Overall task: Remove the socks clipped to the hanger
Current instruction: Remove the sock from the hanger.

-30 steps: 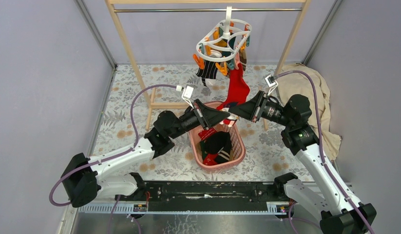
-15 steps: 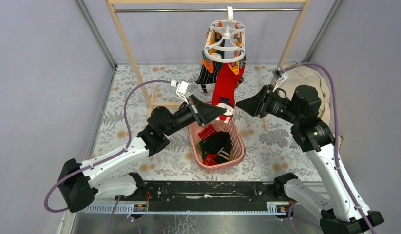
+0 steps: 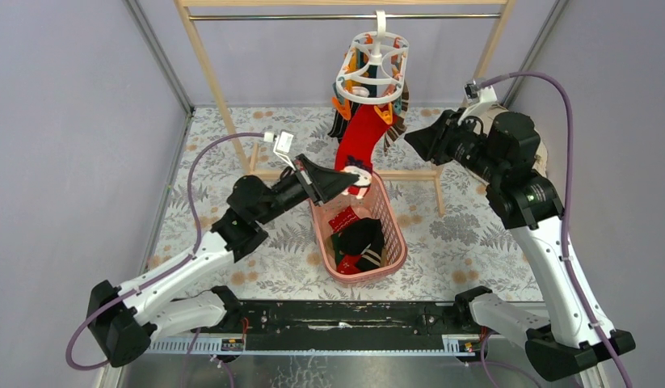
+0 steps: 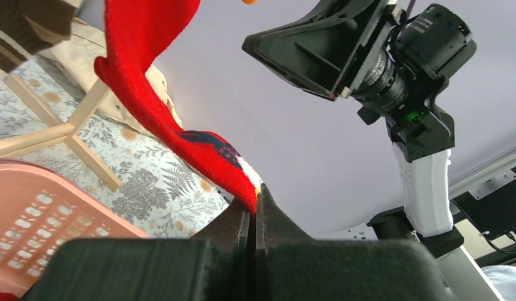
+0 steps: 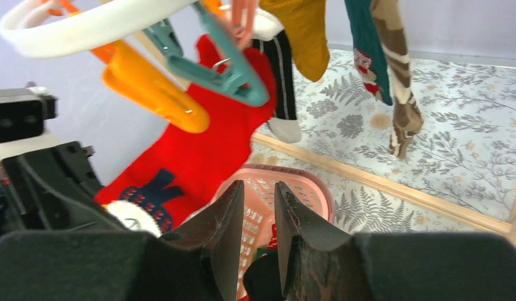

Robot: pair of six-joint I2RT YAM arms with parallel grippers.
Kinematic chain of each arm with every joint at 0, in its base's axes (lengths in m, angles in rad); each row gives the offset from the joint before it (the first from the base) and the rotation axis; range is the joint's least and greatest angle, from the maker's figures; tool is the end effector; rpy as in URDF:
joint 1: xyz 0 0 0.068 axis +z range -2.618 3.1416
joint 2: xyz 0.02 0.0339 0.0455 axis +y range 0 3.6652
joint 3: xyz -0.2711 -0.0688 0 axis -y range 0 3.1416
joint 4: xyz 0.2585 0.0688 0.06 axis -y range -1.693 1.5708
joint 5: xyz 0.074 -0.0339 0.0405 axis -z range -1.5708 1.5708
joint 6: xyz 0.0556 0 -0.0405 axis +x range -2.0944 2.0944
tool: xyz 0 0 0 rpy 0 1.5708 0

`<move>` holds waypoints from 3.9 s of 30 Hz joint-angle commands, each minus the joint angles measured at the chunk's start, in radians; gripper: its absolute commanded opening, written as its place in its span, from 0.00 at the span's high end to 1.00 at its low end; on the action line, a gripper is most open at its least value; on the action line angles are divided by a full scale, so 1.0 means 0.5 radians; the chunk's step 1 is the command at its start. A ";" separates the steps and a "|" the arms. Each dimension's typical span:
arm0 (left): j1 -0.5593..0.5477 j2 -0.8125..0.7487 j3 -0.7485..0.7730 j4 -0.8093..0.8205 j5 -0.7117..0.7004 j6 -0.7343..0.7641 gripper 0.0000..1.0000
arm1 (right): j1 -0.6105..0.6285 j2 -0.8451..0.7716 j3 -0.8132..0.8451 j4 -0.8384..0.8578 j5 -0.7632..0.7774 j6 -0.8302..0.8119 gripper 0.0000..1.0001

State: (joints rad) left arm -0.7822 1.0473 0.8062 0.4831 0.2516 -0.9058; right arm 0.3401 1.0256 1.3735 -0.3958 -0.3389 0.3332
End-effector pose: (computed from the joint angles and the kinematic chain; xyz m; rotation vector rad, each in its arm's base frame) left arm 0.1846 -0.2029 0.3755 0.1496 1.5171 -1.5625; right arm 0.2090 0.0936 0.4838 -0.2753 1.6520 0.7874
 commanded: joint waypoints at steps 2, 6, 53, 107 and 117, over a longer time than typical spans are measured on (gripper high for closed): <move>0.127 -0.196 -0.099 -0.093 0.063 0.029 1.00 | -0.001 0.072 0.154 0.125 0.178 -0.079 0.69; 0.249 -0.353 -0.172 -0.225 0.087 0.038 1.00 | -0.011 0.150 0.198 0.190 0.140 -0.073 0.69; 0.285 -0.042 -0.124 -0.107 0.482 -0.078 1.00 | 0.018 0.601 0.048 1.331 -0.636 0.141 0.32; 0.267 -0.198 -0.144 -0.233 0.751 -0.191 1.00 | 0.019 0.596 0.044 1.351 -0.629 0.126 0.41; 0.160 -0.352 -0.299 -0.397 0.687 -0.192 0.96 | 0.020 0.345 -0.227 1.158 -0.437 0.087 0.29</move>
State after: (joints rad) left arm -0.6838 0.8997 0.6998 0.3073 0.5983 -0.9939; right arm 0.3424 1.2797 1.2915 0.2184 -0.6113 0.4000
